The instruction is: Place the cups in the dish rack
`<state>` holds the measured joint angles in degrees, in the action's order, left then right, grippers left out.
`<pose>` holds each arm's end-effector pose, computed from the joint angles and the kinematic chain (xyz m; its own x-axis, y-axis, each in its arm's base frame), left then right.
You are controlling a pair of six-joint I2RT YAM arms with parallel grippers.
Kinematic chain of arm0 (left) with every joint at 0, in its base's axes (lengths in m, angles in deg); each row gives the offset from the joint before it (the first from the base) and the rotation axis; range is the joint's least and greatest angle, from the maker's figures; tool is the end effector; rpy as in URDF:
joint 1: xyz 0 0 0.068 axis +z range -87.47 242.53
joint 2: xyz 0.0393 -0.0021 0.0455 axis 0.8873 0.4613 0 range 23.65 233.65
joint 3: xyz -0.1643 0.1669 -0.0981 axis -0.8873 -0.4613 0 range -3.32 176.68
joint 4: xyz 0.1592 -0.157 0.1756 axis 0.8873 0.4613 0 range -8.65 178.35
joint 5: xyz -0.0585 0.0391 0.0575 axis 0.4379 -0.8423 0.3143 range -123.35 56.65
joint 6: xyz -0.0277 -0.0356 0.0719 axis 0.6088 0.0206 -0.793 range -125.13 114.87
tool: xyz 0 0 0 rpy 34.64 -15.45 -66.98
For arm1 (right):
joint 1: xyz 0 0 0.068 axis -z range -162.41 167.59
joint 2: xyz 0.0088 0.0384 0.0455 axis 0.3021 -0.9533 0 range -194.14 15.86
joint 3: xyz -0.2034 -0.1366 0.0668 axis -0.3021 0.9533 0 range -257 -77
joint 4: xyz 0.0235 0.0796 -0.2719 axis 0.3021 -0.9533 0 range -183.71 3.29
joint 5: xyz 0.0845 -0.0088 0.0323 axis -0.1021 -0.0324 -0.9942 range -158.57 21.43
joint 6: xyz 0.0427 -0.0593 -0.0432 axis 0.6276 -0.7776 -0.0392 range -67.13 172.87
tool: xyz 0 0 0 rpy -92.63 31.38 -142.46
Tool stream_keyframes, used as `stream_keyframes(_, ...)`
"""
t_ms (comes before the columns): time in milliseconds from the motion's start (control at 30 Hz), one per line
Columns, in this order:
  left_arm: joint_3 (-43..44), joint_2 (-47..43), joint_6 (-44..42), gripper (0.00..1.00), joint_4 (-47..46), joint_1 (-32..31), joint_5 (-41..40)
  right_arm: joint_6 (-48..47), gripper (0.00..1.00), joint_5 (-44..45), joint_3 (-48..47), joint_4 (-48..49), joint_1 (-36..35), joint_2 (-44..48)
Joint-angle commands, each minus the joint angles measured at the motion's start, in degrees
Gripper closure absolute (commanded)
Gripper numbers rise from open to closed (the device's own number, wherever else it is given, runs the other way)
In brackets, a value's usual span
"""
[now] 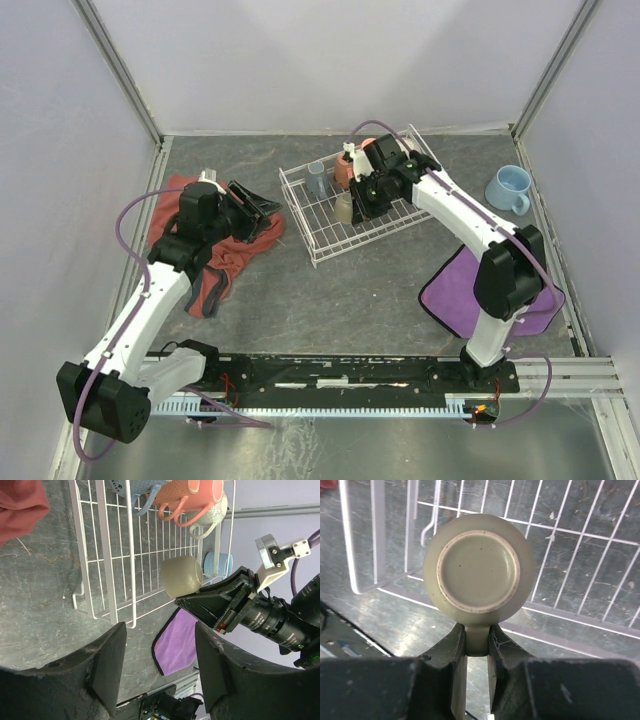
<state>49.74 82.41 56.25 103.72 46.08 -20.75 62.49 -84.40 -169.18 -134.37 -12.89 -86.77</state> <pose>0.2799 -0.0995 0.2864 -0.6207 -0.7100 -0.3325 -0.1754 0.5392 -0.8237 0.3568 0.2337 0.2384 -0.8238 -0.2982 -0.4821 -0.4812 0.8174 0.3167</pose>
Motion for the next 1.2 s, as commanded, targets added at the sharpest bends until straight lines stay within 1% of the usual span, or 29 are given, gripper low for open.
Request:
stream_keyframes(0,-0.12,0.12,-2.85,0.37,-1.86,0.4,1.67,-6.34,0.99,5.97,-1.03,3.78,-1.66,-1.11)
stream_keyframes(133,-0.74,0.21,-3.43,0.37,-1.93,0.66,2.05,-8.37,0.99,7.1,1.6,8.84,-3.57,-1.53)
stream_keyframes(233,-0.98,0.3,-3.91,0.37,-1.81,0.8,2.16,-7.65,0.99,6.36,1.69,10.4,-3.97,-2.89)
stream_keyframes(467,-1.33,0.04,-4.87,0.37,-1.55,1.73,2.55,-7.6,0.99,7.87,2.4,15.78,-5.76,-5.77)
stream_keyframes(867,-1.4,-0.69,-6.55,0.37,-0.3,4.08,3.55,-7.59,0.99,11.65,1.72,20.19,-8.23,-9.66)
stream_keyframes(1167,-1.46,-0.4,-6.9,0.38,-0.31,5.03,4.19,-8.82,0.99,15.42,2.4,20.33,-10.6,-10.76)
